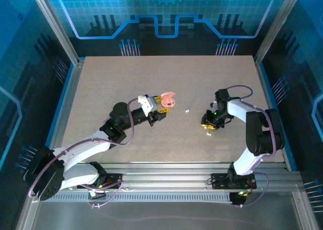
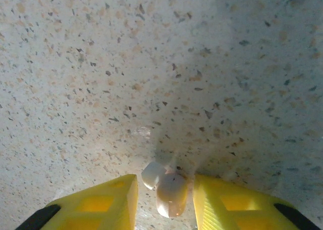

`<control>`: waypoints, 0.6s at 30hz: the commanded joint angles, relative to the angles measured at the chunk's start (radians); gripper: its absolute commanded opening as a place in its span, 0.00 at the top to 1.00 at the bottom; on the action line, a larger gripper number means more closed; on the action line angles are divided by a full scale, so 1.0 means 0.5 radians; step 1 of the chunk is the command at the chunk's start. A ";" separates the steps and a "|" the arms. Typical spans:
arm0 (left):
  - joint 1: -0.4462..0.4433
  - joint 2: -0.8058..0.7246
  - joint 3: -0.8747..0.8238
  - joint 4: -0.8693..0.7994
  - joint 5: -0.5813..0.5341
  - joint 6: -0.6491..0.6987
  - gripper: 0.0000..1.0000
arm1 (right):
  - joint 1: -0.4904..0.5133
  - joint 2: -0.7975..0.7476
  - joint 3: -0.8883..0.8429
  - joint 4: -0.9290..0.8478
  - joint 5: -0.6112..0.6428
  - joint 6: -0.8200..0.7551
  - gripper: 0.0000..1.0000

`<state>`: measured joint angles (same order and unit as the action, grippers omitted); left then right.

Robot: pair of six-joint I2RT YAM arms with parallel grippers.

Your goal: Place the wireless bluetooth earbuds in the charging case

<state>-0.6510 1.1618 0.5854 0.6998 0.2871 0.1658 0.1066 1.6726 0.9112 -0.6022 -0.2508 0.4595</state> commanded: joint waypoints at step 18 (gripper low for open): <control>-0.012 0.002 0.017 0.015 0.001 0.033 0.61 | 0.224 0.070 0.174 -0.017 -0.280 -0.017 0.63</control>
<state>-0.6510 1.1622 0.5854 0.6998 0.2844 0.1665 0.2012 1.6909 0.9653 -0.6083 -0.3416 0.4473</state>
